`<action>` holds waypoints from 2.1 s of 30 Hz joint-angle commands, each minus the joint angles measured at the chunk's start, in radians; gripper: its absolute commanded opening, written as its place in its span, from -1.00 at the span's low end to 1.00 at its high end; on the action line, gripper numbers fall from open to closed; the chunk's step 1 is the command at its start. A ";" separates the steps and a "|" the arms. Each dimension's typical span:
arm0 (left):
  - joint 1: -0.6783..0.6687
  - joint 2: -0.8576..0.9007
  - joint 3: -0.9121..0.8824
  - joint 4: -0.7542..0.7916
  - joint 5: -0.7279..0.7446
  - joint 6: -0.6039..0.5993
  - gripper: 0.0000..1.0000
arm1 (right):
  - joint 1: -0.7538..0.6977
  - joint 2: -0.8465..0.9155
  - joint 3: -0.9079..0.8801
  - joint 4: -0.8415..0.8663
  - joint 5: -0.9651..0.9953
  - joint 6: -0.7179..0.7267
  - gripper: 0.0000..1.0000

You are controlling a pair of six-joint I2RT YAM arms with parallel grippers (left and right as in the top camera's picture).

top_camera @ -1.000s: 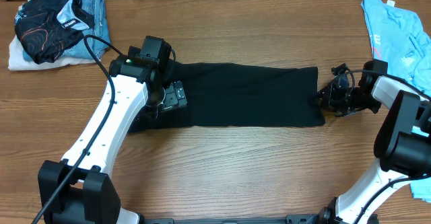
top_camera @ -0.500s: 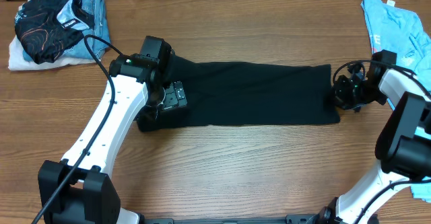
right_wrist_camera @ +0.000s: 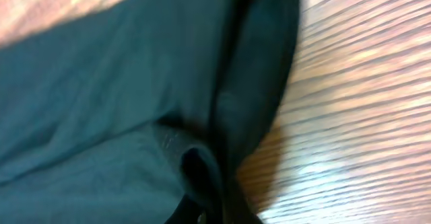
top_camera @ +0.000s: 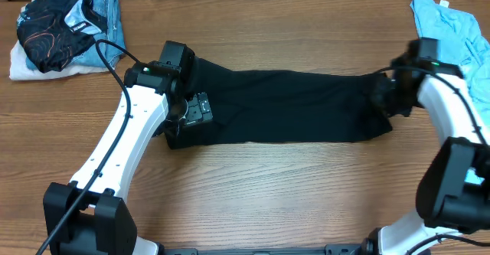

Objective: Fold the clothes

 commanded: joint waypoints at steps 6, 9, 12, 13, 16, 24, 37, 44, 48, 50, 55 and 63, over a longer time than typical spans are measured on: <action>-0.008 -0.003 -0.006 0.003 0.004 0.025 0.99 | 0.220 -0.017 0.018 0.013 0.138 0.068 -0.92; -0.008 -0.003 -0.006 0.003 0.004 0.025 0.99 | 0.288 -0.017 0.018 0.018 0.143 0.079 -0.92; -0.008 -0.003 -0.006 0.003 0.004 0.025 1.00 | 0.338 -0.017 0.018 0.018 0.119 0.079 -0.92; -0.008 -0.003 -0.006 0.003 0.004 0.025 0.99 | 0.354 -0.017 0.018 0.020 0.105 0.079 -0.92; -0.008 -0.003 -0.006 0.004 0.004 0.025 0.99 | 0.401 -0.016 0.017 0.032 0.056 0.080 -0.92; -0.008 -0.003 -0.006 0.003 0.004 0.026 1.00 | 0.490 -0.016 0.005 0.072 0.051 0.136 -0.50; -0.008 -0.003 -0.006 0.004 0.004 0.026 1.00 | 0.432 -0.016 0.081 0.015 0.058 0.140 0.47; -0.008 -0.003 -0.006 0.002 0.004 0.026 1.00 | 0.293 -0.016 0.088 0.019 0.083 0.132 0.66; -0.008 -0.003 -0.006 0.003 0.004 0.026 1.00 | 0.194 -0.016 0.085 0.016 0.025 -0.017 0.67; -0.008 -0.003 -0.006 0.003 0.004 0.026 1.00 | 0.135 -0.016 0.074 0.016 -0.056 -0.122 0.67; -0.008 -0.003 -0.006 0.003 0.004 0.026 1.00 | -0.020 -0.011 0.035 0.038 -0.322 -0.308 0.67; -0.009 -0.003 -0.006 0.002 0.005 0.026 0.99 | -0.169 0.098 0.034 0.047 -0.627 -0.422 0.65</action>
